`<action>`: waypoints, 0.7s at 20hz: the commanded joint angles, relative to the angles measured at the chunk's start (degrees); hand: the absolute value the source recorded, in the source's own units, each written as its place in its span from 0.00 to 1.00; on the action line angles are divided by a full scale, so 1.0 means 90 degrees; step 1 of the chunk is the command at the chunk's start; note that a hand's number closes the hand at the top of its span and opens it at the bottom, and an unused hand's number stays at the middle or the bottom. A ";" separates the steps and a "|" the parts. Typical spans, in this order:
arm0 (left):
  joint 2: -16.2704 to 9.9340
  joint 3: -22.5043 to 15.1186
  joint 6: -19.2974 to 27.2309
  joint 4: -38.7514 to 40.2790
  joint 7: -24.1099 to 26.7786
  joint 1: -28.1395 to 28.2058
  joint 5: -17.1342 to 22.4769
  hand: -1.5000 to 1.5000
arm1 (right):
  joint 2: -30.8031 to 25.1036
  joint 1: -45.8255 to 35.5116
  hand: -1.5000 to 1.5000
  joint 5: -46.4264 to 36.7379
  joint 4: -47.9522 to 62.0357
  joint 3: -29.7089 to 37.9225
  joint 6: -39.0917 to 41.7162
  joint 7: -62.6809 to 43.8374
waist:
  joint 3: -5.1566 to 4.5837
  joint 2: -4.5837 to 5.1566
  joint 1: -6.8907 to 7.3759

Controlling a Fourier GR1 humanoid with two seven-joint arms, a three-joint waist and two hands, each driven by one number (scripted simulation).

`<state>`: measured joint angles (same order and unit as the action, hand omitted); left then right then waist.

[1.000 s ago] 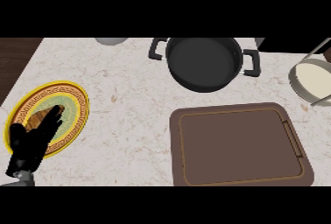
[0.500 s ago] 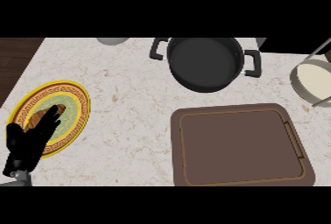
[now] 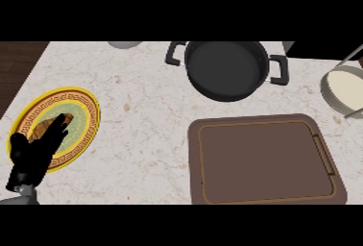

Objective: Pick the bell pepper from the tray and place it in the tiered basket

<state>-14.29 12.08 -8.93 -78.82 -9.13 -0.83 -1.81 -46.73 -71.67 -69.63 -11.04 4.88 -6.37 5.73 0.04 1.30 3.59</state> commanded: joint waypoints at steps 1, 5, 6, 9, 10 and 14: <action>-0.0163 0.0030 -0.0219 -0.0069 0.0069 0.0090 0.0062 0.50 | 0.0027 -0.0098 0.00 -0.0079 0.0541 0.0002 0.0707 -0.0697 | 0.0002 0.0014 0.0060; 0.0045 -0.0009 -0.0067 0.0075 0.0173 0.0094 0.0016 0.50 | -0.0165 -0.0145 0.00 0.0147 0.0655 0.0278 0.0781 -0.1202 | 0.0005 0.0022 0.0012; 0.0230 -0.0152 -0.0011 0.0156 0.0443 0.0252 -0.0102 0.50 | -0.0142 -0.0149 0.00 0.0176 0.0662 0.0300 0.0845 -0.1160 | 0.0004 0.0023 0.0011; -0.0214 0.0178 -0.0122 0.0114 0.0011 -0.0053 0.0068 0.50 | -0.0428 -0.0138 0.00 0.0526 0.0475 0.0640 0.0662 -0.0623 | 0.0013 0.0003 -0.0040; -0.0035 0.0028 -0.0025 0.0142 0.0058 -0.0108 -0.0030 0.50 | -0.0085 -0.0094 0.00 0.0505 0.0417 0.0623 0.0390 -0.0873 | 0.0011 0.0008 -0.0030; 0.0003 0.0047 -0.0092 0.0214 0.0322 0.0105 -0.0005 0.50 | -0.0180 -0.0195 0.00 0.1063 0.0144 0.1202 -0.0306 -0.0711 | 0.0015 -0.0005 -0.0019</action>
<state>-14.83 12.86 -9.78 -76.89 -7.49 -1.14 -1.51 -48.91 -72.93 -63.50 -8.18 12.10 -4.50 -0.31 0.05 1.28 3.32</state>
